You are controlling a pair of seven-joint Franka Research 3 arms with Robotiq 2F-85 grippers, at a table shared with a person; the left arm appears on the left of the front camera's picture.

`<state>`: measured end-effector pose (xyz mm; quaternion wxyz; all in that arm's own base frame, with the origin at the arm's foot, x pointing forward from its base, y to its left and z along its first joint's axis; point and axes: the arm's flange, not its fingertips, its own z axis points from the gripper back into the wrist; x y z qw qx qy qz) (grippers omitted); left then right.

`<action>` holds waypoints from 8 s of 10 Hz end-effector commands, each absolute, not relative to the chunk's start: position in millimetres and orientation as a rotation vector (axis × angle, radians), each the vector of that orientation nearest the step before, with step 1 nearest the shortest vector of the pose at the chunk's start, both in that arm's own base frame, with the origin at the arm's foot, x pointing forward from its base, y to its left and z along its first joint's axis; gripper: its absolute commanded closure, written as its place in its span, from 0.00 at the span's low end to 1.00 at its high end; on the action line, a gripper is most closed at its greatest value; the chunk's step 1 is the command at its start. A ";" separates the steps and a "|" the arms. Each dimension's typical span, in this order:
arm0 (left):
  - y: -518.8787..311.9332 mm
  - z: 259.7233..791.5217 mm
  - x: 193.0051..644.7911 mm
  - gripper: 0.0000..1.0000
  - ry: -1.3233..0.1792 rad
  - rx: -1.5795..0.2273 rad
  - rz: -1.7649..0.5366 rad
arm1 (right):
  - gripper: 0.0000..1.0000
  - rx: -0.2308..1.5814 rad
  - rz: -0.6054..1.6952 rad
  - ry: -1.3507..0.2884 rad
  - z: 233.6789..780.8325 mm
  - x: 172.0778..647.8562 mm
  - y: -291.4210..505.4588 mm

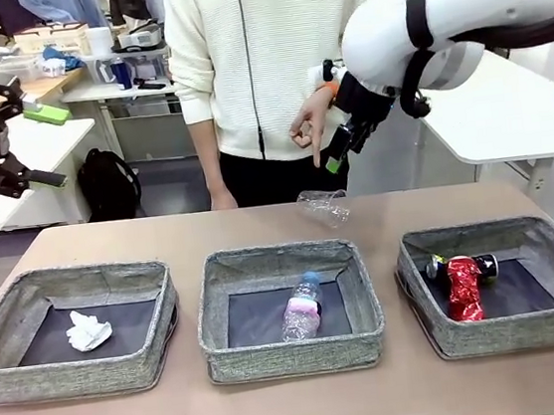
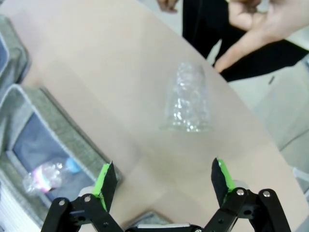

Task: Sort the waste into the appropriate baskets.
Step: Pick up the waste item pointed out by the person, then place the picked waste into the Fabric basket indicated by the person.

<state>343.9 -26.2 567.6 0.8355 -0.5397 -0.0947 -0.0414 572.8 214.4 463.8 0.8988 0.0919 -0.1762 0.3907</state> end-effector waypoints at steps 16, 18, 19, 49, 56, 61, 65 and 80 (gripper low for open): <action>-23.4 567.7 343.1 0.00 -0.210 -1.150 -0.111 | 0.00 0.142 0.780 -0.284 329.6 655.5 250.1; -23.4 567.7 343.1 0.00 -0.210 -1.150 -0.111 | 0.00 0.138 0.779 -0.276 328.8 655.6 250.3; -23.4 567.7 343.1 0.00 -0.210 -1.150 -0.111 | 0.00 0.139 0.779 -0.270 327.9 655.7 250.7; -23.4 567.7 343.1 0.00 -0.210 -1.150 -0.111 | 0.99 0.102 0.293 -0.094 561.1 460.9 228.8; -23.4 567.7 343.1 0.00 -0.210 -1.150 -0.111 | 0.99 0.050 -0.084 -0.064 718.1 429.1 383.3; -23.4 567.7 343.1 0.00 -0.210 -1.150 -0.111 | 0.99 -0.001 -0.021 -0.097 777.0 415.7 395.3; -23.4 567.7 343.1 0.00 -0.210 -1.150 -0.111 | 0.99 0.040 -0.023 -0.079 746.6 400.7 382.4; -23.4 567.7 343.1 0.00 -0.210 -1.150 -0.111 | 0.99 0.040 -0.023 -0.079 746.6 400.7 382.4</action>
